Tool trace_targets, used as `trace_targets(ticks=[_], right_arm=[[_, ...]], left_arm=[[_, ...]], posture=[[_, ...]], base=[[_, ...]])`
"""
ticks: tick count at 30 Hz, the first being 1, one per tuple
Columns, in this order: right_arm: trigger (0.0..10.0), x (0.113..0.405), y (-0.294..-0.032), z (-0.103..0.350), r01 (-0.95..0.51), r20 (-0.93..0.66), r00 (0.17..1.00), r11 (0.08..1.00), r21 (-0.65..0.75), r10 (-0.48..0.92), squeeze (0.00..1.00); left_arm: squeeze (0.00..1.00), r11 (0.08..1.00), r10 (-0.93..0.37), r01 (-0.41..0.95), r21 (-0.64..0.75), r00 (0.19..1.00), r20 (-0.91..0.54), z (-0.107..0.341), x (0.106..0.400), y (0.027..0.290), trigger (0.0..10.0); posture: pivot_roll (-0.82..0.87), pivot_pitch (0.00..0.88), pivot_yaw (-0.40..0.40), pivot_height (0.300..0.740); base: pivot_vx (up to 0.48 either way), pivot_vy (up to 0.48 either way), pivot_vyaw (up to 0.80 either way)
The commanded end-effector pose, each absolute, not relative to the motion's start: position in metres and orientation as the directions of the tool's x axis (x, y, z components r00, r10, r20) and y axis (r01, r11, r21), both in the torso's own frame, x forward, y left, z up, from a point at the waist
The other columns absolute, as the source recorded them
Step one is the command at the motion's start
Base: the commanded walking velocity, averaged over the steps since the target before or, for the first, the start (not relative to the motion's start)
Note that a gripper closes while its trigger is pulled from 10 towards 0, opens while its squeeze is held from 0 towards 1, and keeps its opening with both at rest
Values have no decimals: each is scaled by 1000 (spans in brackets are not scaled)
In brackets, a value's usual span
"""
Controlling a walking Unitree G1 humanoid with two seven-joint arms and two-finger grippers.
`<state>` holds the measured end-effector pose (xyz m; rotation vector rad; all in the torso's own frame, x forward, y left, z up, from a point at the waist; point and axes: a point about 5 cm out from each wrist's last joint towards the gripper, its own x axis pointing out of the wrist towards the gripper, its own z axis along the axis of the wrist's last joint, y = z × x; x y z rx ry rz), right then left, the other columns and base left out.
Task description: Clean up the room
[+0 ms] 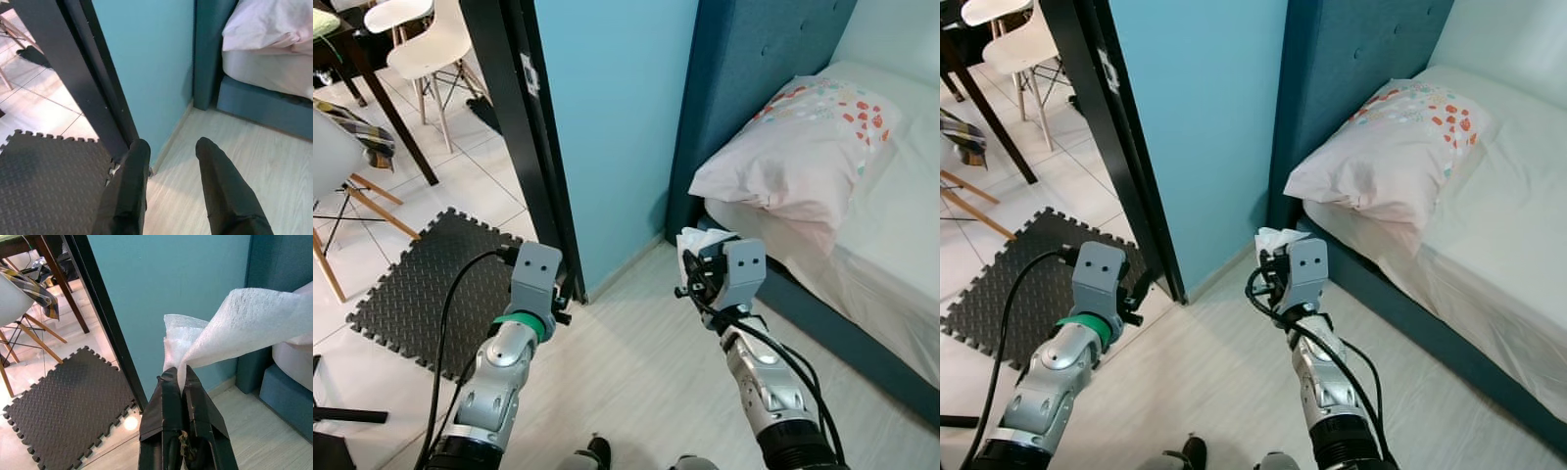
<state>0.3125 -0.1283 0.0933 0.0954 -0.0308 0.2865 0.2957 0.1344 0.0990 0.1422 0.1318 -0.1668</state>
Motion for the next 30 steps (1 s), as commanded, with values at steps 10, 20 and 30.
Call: trace_targets(ticks=[10, 20, 30], right_arm=[[10000, 309, -127, 88, -285, 31, 958, 951, 118, 284, 0], [10000, 309, -127, 88, -285, 33, 958, 951, 121, 283, 0], [10000, 309, -129, 87, -283, 28, 959, 952, 116, 282, 0]], left_arm=[[0, 975, -160, 175, 136, 980, -119, 101, 299, 133, 10000], [0, 974, -166, 180, 136, 981, -105, 104, 302, 130, 10000], [0, 974, -168, 181, 135, 980, -104, 103, 302, 128, 10000]], posture=[[-102, 56, 70, 740], [-104, 55, 70, 740], [-106, 58, 68, 740]], base=[[34, 0, -304], [439, 0, -781], [480, 0, -781]])
